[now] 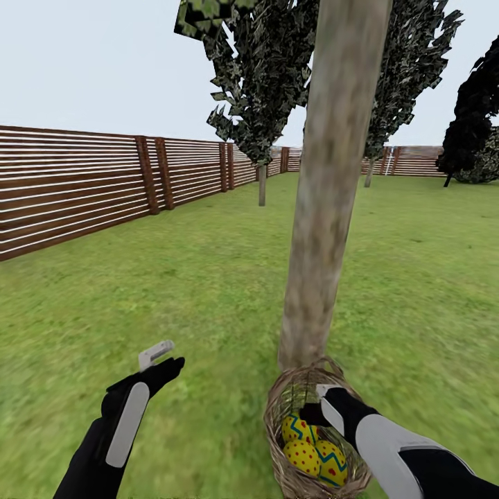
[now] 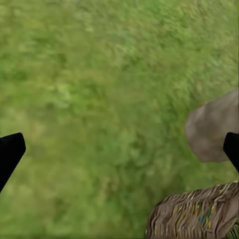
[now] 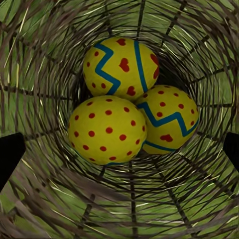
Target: Take the three Easter eggs out of the wicker basket on the lawn in the garden, then place them on the lawn next to a single tree (choose any tree) so that all three eggs are next to the same tree and none are left in the basket.
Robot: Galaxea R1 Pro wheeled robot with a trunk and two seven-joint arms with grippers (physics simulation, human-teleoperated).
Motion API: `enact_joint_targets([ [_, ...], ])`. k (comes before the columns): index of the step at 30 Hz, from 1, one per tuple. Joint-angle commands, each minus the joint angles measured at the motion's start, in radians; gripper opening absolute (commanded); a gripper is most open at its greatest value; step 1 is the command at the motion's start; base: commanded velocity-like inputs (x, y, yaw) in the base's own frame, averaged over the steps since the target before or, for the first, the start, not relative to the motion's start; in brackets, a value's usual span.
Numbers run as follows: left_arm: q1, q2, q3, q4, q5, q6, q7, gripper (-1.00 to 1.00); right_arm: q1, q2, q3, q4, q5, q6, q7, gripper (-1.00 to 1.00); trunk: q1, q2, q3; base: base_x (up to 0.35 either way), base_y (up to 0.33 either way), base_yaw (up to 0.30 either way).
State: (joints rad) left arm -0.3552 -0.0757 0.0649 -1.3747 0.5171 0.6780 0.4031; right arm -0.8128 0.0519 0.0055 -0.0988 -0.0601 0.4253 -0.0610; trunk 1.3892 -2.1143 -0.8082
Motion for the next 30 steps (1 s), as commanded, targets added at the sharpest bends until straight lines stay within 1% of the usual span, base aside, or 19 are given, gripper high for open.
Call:
enact_joint_targets([
  [1, -0.001, -0.001, 0.001, -0.001, 0.011, 0.003, 0.008, 1.00, 0.000, -0.001, 0.001, -0.002, -0.006, 0.007, -0.008, 1.00, 0.004, -0.008, -0.004, 0.000, 0.000, 0.000],
  [3, -0.001, -0.001, 0.000, -0.001, 0.011, 0.003, 0.007, 1.00, 0.000, -0.003, 0.001, -0.004, -0.006, 0.030, -0.011, 1.00, 0.011, -0.022, -0.010, 0.000, 0.000, 0.000],
  [4, -0.001, -0.001, 0.000, -0.001, 0.011, 0.003, 0.008, 1.00, -0.001, -0.003, 0.001, -0.005, -0.006, 0.054, -0.012, 1.00, 0.015, -0.029, -0.014, 0.000, 0.000, 0.000],
  [6, -0.001, -0.002, -0.001, -0.001, 0.011, 0.003, 0.008, 1.00, -0.003, -0.009, 0.000, -0.031, -0.007, 0.139, -0.013, 1.00, 0.023, -0.043, -0.020, 0.000, 0.000, 0.000],
  [7, -0.001, -0.002, -0.001, -0.001, 0.011, 0.003, 0.008, 1.00, -0.003, -0.011, 0.000, -0.041, -0.008, 0.160, -0.013, 1.00, 0.027, -0.050, -0.023, 0.000, 0.000, 0.000],
  [11, -0.001, -0.002, -0.002, -0.002, 0.010, 0.003, 0.008, 1.00, -0.006, -0.030, -0.003, -0.165, -0.011, 0.363, -0.012, 1.00, 0.042, -0.078, -0.036, 0.000, 0.000, 0.000],
  [12, -0.001, -0.002, -0.002, -0.002, 0.010, 0.003, 0.009, 1.00, -0.006, -0.038, -0.008, -0.231, -0.012, 0.436, -0.012, 1.00, 0.046, -0.085, -0.039, 0.000, 0.000, 0.000],
  [13, -0.001, -0.002, -0.002, -0.003, 0.010, 0.003, 0.009, 1.00, -0.006, -0.040, -0.012, -0.253, -0.012, 0.458, -0.013, 1.00, 0.050, -0.092, -0.042, 0.000, 0.000, 0.000],
  [15, -0.001, -0.002, -0.002, -0.003, 0.010, 0.002, 0.010, 1.00, -0.007, -0.039, -0.017, -0.276, -0.012, 0.481, -0.015, 1.00, 0.057, -0.106, -0.048, 0.000, 0.000, 0.000],
  [20, -0.001, -0.003, -0.002, -0.006, 0.009, 0.000, 0.011, 1.00, -0.010, -0.037, -0.020, -0.290, -0.012, 0.494, -0.016, 1.00, 0.077, -0.141, -0.064, 0.000, 0.000, 0.000],
  [23, -0.001, -0.004, -0.002, -0.009, 0.009, -0.028, 0.010, 1.00, -0.012, -0.037, -0.021, -0.293, -0.013, 0.496, -0.016, 1.00, 0.088, -0.162, -0.073, 0.000, 0.000, 0.000],
  [24, -0.001, -0.004, -0.002, -0.011, 0.009, -0.052, 0.009, 1.00, -0.012, -0.037, -0.021, -0.293, -0.013, 0.495, -0.015, 1.00, 0.092, -0.169, -0.076, 0.000, 0.000, 0.000],
  [25, 0.001, -0.004, -0.004, -0.049, 0.009, -0.095, 0.005, 1.00, -0.012, -0.037, -0.021, -0.292, -0.013, 0.494, -0.014, 1.00, 0.096, -0.176, -0.079, 0.000, 0.000, 0.000],
  [26, 0.002, -0.004, -0.004, -0.060, 0.009, -0.099, 0.004, 1.00, -0.012, -0.037, -0.021, -0.292, -0.013, 0.493, -0.014, 1.00, 0.100, -0.183, -0.083, 0.000, 0.000, 0.000],
  [27, 0.012, -0.004, -0.004, -0.090, 0.010, -0.103, 0.002, 1.00, -0.012, -0.037, -0.021, -0.292, -0.014, 0.492, -0.013, 1.00, 0.103, -0.190, -0.086, 0.000, 0.000, 0.000],
  [28, 0.032, -0.003, -0.005, -0.126, 0.011, -0.106, 0.000, 1.00, -0.012, -0.037, -0.020, -0.292, -0.014, 0.490, -0.013, 1.00, 0.107, -0.197, -0.089, 0.000, 0.000, 0.000],
  [29, 0.045, -0.003, -0.005, -0.145, 0.011, -0.107, -0.001, 1.00, -0.012, -0.037, -0.020, -0.292, -0.014, 0.489, -0.013, 1.00, 0.111, -0.204, -0.092, 0.000, 0.000, 0.000],
  [30, 0.072, -0.003, -0.005, -0.179, 0.011, -0.108, -0.003, 1.00, -0.012, -0.037, -0.020, -0.292, -0.014, 0.489, -0.013, 1.00, 0.115, -0.211, -0.095, 0.000, 0.000, 0.000],
])
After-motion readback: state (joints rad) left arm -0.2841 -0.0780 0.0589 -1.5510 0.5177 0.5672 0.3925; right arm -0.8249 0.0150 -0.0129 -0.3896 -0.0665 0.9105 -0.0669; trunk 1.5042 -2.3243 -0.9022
